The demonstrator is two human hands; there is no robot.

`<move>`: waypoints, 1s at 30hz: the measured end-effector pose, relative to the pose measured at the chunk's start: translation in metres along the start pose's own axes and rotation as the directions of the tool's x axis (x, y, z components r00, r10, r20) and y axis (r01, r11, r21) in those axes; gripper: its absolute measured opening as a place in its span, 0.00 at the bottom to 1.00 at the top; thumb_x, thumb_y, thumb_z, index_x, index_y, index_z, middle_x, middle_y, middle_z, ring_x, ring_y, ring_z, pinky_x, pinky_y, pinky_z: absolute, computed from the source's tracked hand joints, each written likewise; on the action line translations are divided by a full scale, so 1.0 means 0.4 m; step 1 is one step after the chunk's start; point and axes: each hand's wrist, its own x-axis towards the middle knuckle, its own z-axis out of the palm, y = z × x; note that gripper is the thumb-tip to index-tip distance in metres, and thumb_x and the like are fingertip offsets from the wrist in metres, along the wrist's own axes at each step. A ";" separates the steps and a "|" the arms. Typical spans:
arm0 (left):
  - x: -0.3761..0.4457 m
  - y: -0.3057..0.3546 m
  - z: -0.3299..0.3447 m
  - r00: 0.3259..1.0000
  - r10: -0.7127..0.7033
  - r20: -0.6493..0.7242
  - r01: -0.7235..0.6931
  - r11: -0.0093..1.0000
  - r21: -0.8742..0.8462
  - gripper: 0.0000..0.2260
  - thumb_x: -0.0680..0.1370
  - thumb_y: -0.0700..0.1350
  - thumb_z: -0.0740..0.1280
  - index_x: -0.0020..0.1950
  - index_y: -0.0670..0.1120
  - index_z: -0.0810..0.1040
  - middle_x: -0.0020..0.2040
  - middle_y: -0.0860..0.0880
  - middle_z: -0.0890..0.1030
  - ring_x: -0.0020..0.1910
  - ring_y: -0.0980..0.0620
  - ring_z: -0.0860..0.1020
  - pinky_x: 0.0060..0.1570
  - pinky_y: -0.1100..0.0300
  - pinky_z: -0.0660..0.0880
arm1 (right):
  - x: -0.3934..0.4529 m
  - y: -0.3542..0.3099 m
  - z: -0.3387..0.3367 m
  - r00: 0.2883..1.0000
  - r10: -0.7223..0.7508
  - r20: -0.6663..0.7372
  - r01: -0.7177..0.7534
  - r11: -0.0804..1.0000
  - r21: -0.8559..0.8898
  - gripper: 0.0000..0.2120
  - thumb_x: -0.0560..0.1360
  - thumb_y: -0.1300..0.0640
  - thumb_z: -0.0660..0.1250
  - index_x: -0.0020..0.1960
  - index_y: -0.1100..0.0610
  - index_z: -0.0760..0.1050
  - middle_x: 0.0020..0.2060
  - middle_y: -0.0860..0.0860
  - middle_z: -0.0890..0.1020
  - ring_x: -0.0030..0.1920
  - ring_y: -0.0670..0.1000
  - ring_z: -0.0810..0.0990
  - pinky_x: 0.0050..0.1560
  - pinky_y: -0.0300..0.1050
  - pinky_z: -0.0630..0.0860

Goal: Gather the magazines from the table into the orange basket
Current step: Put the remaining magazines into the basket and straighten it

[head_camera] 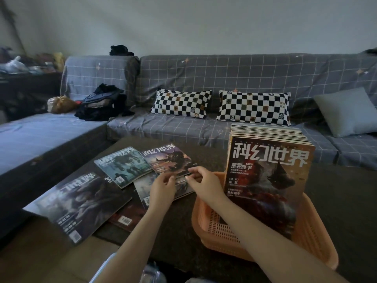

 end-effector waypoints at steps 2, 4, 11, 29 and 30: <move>0.045 -0.020 -0.002 0.997 -0.073 -0.037 0.073 0.997 -0.002 0.13 0.81 0.47 0.61 0.64 0.46 0.76 0.44 0.53 0.80 0.36 0.59 0.76 0.28 0.67 0.67 | 0.038 0.006 0.028 1.000 -0.022 0.017 0.023 0.999 -0.041 0.14 0.75 0.53 0.66 0.60 0.53 0.74 0.47 0.46 0.79 0.45 0.42 0.76 0.40 0.29 0.70; 0.085 -0.041 -0.002 0.991 -0.127 -0.045 0.128 0.992 0.009 0.15 0.81 0.47 0.61 0.65 0.44 0.75 0.43 0.53 0.80 0.35 0.55 0.77 0.31 0.62 0.69 | 0.069 0.020 0.057 0.999 -0.032 0.035 0.035 0.997 -0.072 0.14 0.75 0.53 0.66 0.60 0.54 0.74 0.46 0.46 0.78 0.45 0.43 0.76 0.40 0.28 0.69; 0.197 -0.096 0.018 0.968 -0.237 -0.087 0.245 0.965 0.090 0.20 0.80 0.51 0.62 0.68 0.41 0.72 0.60 0.42 0.80 0.58 0.43 0.78 0.52 0.55 0.72 | 0.195 0.040 0.117 0.999 0.042 -0.004 -0.042 0.999 -0.035 0.13 0.76 0.54 0.65 0.59 0.55 0.74 0.48 0.47 0.78 0.47 0.45 0.76 0.40 0.32 0.69; 0.371 -0.137 0.048 0.901 -0.423 -0.102 0.434 0.887 0.159 0.19 0.75 0.50 0.70 0.60 0.40 0.74 0.57 0.41 0.80 0.56 0.42 0.78 0.53 0.52 0.75 | 0.309 0.098 0.147 0.981 0.180 -0.071 -0.188 0.974 -0.128 0.19 0.76 0.52 0.65 0.65 0.56 0.71 0.57 0.52 0.79 0.54 0.49 0.77 0.47 0.37 0.69; 0.369 -0.143 0.040 0.903 -0.421 -0.085 0.426 0.903 0.058 0.19 0.75 0.49 0.70 0.60 0.40 0.73 0.56 0.41 0.80 0.55 0.42 0.78 0.52 0.52 0.76 | 0.305 0.097 0.147 0.980 0.188 -0.061 -0.195 0.971 -0.139 0.20 0.76 0.52 0.65 0.66 0.56 0.70 0.58 0.52 0.78 0.56 0.50 0.77 0.48 0.38 0.70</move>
